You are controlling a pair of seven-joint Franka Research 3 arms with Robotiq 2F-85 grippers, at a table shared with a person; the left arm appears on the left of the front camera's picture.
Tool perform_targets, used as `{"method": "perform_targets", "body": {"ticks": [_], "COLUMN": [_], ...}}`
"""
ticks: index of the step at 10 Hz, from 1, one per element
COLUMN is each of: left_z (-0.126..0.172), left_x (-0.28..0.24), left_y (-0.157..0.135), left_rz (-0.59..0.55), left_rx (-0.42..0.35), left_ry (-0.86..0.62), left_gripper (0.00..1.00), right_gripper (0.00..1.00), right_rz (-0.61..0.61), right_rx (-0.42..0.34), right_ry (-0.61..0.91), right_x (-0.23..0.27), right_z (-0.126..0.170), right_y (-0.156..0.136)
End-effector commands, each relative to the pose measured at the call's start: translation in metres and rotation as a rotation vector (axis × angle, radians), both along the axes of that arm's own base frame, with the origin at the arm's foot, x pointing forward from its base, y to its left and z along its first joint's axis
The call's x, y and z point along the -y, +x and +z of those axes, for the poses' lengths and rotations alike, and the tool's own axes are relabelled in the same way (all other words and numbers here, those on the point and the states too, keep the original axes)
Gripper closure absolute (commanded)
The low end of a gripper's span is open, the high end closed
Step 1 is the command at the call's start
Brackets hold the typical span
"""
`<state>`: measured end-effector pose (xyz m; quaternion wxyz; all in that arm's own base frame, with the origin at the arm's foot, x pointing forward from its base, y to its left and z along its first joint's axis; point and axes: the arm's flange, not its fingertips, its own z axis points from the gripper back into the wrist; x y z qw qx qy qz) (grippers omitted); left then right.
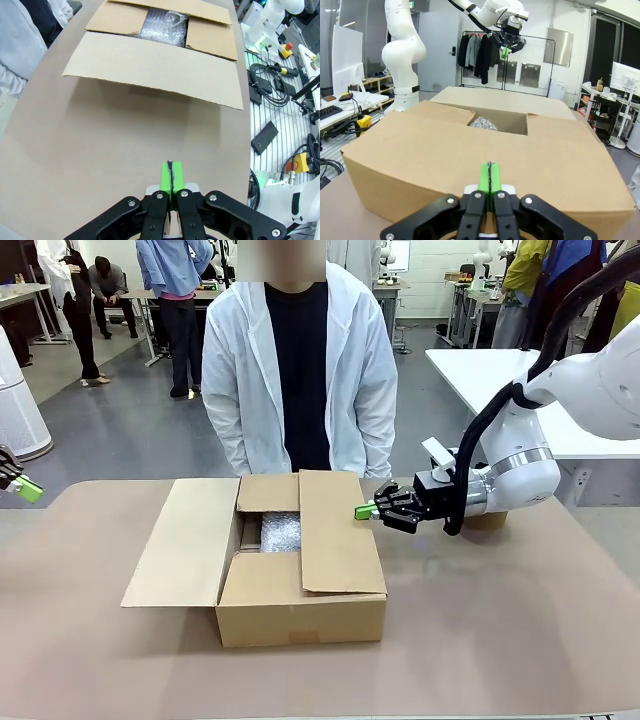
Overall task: Wrap the clocks to prevent damage.
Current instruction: Push the left (or right) flap of the Package Box to close it.
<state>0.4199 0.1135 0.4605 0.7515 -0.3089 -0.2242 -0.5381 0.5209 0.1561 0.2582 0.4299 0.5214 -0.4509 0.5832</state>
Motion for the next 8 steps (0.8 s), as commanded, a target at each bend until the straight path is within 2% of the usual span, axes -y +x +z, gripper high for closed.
{"method": "perform_targets", "body": {"ticks": [1, 3, 4, 5, 6, 7, 8], "left_z": [0.002, -0.01, -0.026, -0.05, -0.077, -0.089, -0.104], "left_x": [0.0, 0.006, 0.017, 0.032, 0.049, 0.061, 0.076], "left_y": [-0.001, 0.01, 0.025, 0.027, 0.029, 0.047, 0.047], "left_rz": [-0.006, -0.034, -0.101, -0.13, -0.152, -0.204, -0.227], "left_rx": [0.017, 0.007, 0.048, 0.054, 0.057, 0.047, 0.075], "left_ry": [-0.024, 0.036, 0.135, 0.196, 0.192, 0.172, 0.162], "left_gripper": [1.0, 1.0, 1.0, 1.0, 1.0, 1.0, 1.0], "right_gripper": [0.99, 0.99, 0.99, 0.99, 0.99, 0.99, 0.99], "right_rz": [-0.003, -0.003, -0.003, -0.003, -0.003, -0.003, -0.003], "right_rx": [0.006, 0.006, 0.006, 0.006, 0.006, 0.006, 0.006], "right_ry": [0.006, 0.006, 0.006, 0.006, 0.006, 0.006, 0.006], "right_x": [-0.001, -0.001, -0.001, -0.001, -0.001, -0.001, -0.001], "right_z": [-0.004, -0.004, -0.004, -0.004, -0.004, -0.004, -0.004], "right_y": [0.0, 0.0, 0.0, 0.0, 0.0, 0.0, 0.0]}}
